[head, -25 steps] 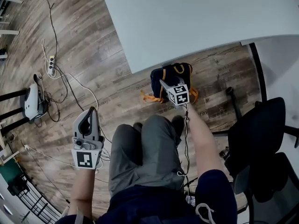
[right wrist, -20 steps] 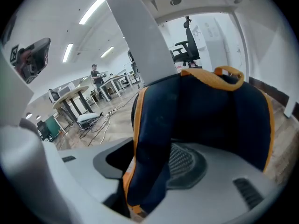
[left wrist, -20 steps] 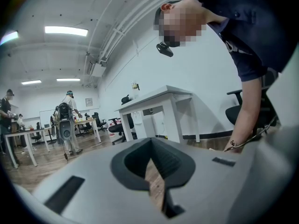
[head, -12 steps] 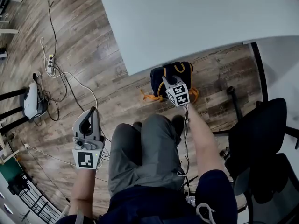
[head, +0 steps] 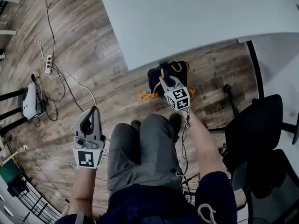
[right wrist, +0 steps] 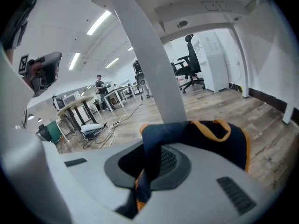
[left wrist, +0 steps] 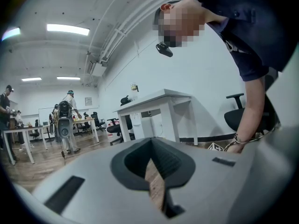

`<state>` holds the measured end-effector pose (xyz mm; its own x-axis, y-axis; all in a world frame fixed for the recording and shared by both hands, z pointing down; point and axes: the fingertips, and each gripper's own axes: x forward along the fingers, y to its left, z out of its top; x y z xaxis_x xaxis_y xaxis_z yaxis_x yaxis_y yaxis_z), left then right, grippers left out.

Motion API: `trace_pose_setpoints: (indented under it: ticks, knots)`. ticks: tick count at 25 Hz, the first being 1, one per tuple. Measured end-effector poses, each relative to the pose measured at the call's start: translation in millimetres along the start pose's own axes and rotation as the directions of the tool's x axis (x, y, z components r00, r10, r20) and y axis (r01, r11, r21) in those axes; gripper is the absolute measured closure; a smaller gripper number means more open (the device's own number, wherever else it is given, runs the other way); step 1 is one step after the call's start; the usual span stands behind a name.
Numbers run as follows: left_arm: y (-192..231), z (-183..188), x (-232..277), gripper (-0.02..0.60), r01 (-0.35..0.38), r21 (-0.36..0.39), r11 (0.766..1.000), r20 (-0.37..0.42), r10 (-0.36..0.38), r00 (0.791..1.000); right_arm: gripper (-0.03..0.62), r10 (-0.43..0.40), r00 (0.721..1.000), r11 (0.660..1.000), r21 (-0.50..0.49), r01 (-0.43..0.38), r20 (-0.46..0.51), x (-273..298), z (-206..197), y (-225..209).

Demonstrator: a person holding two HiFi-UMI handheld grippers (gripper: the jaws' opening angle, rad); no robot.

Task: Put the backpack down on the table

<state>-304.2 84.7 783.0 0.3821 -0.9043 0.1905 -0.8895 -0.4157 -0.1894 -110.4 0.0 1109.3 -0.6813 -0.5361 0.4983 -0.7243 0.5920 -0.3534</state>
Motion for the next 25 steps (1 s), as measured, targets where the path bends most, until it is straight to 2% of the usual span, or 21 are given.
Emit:
trace_pose_setpoints:
  ticks: [4, 7, 17, 25]
  knots:
    - [-2.7, 16.2, -6.2, 0.578, 0.005, -0.010, 1.000, 0.002, -0.005, 1.000, 0.588, 0.017, 0.999, 0.997, 0.073, -0.019, 0.036, -23.9, 24.8, 15.4]
    - [-3.8, 29.3, -12.0, 0.578, 0.015, -0.019, 1.000, -0.005, -0.015, 1.000, 0.588, 0.021, 0.999, 0.996, 0.090, -0.024, 0.034, -45.1, 35.3, 29.2]
    - [-8.3, 77.7, -27.5, 0.578, 0.046, -0.026, 0.999, -0.005, -0.047, 0.999, 0.589, -0.026, 0.999, 0.975, 0.217, 0.033, -0.036, -128.2, 28.4, 60.3]
    - [-6.5, 117.6, -35.5, 0.578, 0.072, -0.044, 0.996, -0.001, -0.072, 0.997, 0.589, -0.094, 0.995, 0.979, 0.182, 0.090, 0.015, -190.7, 98.9, 80.3]
